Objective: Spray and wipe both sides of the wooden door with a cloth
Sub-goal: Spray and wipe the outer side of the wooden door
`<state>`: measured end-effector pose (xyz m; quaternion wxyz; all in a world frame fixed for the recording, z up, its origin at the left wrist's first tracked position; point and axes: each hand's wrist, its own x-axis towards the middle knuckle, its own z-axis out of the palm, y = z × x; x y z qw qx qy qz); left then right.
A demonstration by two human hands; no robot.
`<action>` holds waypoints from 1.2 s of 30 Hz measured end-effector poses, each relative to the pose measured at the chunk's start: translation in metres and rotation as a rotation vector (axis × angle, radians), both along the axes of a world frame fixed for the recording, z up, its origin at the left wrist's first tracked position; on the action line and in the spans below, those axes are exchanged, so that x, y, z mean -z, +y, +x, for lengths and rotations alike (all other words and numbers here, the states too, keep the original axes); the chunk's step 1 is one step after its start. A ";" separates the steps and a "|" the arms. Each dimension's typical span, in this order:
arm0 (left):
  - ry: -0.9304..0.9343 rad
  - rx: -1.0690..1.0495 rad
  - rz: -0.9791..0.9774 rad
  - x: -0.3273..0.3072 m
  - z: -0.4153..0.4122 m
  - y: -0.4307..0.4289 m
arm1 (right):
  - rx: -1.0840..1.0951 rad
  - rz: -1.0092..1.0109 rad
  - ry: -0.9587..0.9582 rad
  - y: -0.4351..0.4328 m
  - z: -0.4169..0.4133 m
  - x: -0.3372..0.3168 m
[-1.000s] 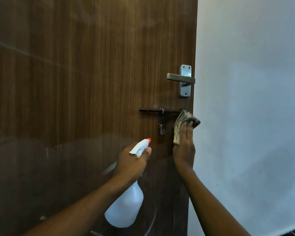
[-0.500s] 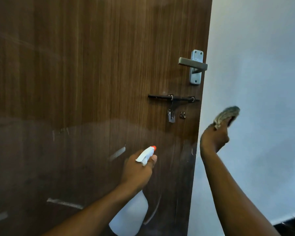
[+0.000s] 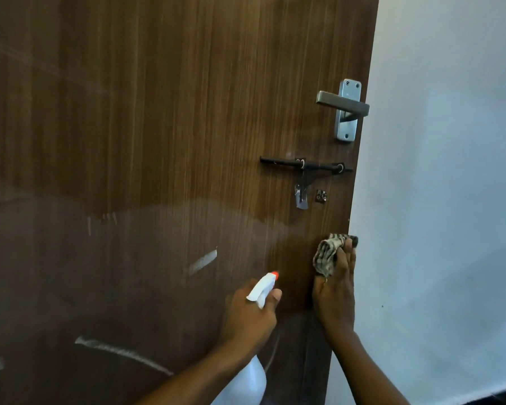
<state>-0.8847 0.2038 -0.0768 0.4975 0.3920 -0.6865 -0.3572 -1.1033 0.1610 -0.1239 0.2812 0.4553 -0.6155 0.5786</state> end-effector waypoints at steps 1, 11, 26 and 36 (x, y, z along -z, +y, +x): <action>0.024 0.005 0.030 0.001 0.000 -0.001 | 0.019 0.007 0.023 -0.002 0.001 0.004; 0.210 0.029 -0.057 -0.005 0.023 -0.015 | 0.094 0.037 0.484 -0.025 0.054 0.033; 0.288 -0.055 -0.053 -0.017 0.102 -0.033 | 0.088 0.067 0.438 -0.038 0.111 0.012; 0.233 -0.143 -0.088 -0.024 0.155 -0.048 | 0.039 0.092 0.593 -0.060 0.205 -0.042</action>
